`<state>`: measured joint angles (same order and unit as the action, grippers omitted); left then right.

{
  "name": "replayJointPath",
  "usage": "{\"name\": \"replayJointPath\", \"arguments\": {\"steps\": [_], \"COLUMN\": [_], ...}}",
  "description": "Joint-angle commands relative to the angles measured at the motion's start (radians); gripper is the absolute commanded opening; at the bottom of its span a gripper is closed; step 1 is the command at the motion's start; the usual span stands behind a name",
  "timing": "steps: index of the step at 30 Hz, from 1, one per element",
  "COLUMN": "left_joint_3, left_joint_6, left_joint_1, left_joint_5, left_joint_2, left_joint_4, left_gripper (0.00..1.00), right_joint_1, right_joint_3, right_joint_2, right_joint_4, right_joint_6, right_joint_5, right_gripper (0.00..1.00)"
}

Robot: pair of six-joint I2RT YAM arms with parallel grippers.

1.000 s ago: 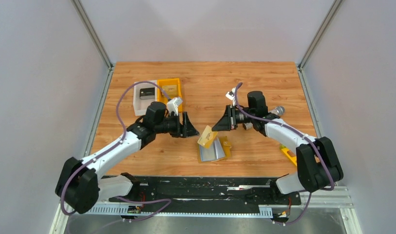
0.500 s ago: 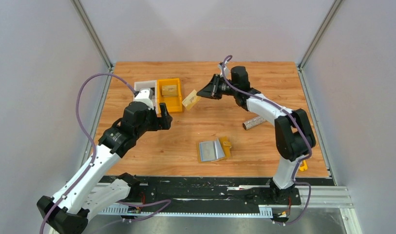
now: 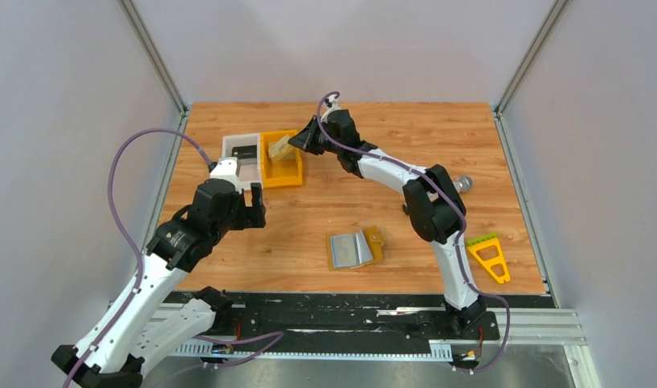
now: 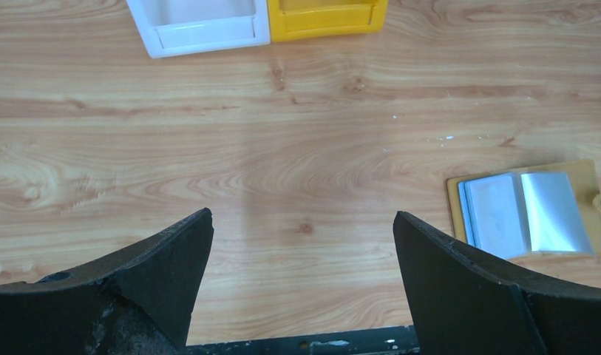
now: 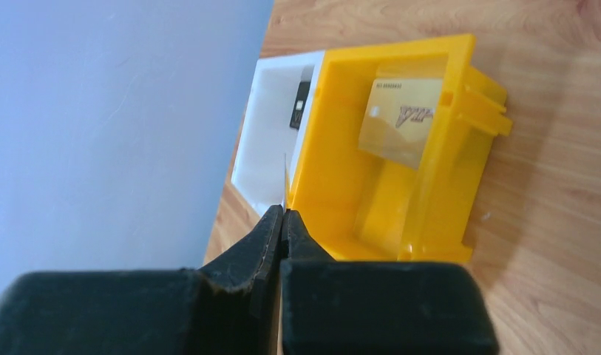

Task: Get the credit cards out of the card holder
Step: Place the credit card in the storage box.

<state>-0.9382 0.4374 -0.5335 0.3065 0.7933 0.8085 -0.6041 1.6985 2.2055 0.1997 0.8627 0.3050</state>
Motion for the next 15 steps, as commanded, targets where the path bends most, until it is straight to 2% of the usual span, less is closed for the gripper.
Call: {"name": "replayJointPath", "arguments": {"steps": [1, 9, 15], "left_joint_3": [-0.031, -0.007, -0.009], "left_joint_6": [-0.031, -0.028, -0.029], "left_joint_1": [0.001, 0.001, 0.002], "left_joint_5": [0.028, 0.008, 0.000], "left_joint_2": [-0.074, -0.104, -0.092], "left_joint_4": [0.036, 0.009, 0.009], "left_gripper": [1.00, 1.00, 1.00], "right_joint_1": [-0.018, -0.023, -0.027], "right_joint_3": [0.125, 0.208, 0.291], "right_joint_2": [0.066, 0.153, 0.232], "right_joint_4": [0.048, 0.030, -0.009], "right_joint_6": [0.010, 0.030, 0.107], "right_joint_5": [-0.163, -0.257, -0.240], "right_gripper": [0.00, 0.00, 0.00]}}
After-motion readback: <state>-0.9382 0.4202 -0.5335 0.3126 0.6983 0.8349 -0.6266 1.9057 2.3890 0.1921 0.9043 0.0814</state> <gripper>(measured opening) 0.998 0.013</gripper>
